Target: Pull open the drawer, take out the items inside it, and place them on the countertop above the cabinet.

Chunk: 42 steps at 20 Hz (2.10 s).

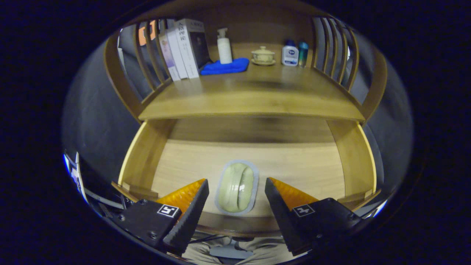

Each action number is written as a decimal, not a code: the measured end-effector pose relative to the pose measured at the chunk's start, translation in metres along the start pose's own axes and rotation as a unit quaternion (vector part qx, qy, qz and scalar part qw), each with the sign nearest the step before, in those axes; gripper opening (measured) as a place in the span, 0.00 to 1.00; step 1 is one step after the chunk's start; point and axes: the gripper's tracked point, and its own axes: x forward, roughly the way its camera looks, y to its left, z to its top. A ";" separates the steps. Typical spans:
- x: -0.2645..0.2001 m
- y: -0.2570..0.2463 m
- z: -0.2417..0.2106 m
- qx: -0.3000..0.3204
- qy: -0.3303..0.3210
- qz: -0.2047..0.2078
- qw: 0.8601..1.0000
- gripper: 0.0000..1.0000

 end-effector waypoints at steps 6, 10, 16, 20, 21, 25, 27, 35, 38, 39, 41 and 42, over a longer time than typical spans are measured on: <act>0.032 0.000 -0.005 0.012 0.039 -0.007 0.999 0.70; 0.045 0.000 -0.010 0.018 0.056 -0.015 0.998 0.49; 0.046 0.000 -0.007 0.026 0.047 -0.013 0.998 0.22; 0.030 -0.007 0.002 0.022 0.032 -0.015 0.999 0.22; 0.025 -0.008 0.004 0.022 0.029 -0.013 0.999 0.21; 0.000 -0.008 0.021 0.020 0.010 -0.003 1.000 0.22; -0.013 -0.007 0.032 0.021 0.000 0.003 1.000 0.21; -0.061 -0.006 0.081 0.012 -0.048 0.010 0.999 0.21; -0.064 -0.012 0.101 0.022 -0.058 0.003 0.998 0.21; -0.064 -0.014 0.108 0.023 -0.061 0.000 0.998 0.21; -0.063 -0.012 0.123 0.024 -0.065 0.011 0.998 0.21; -0.061 -0.010 0.130 0.032 -0.064 0.019 0.997 0.21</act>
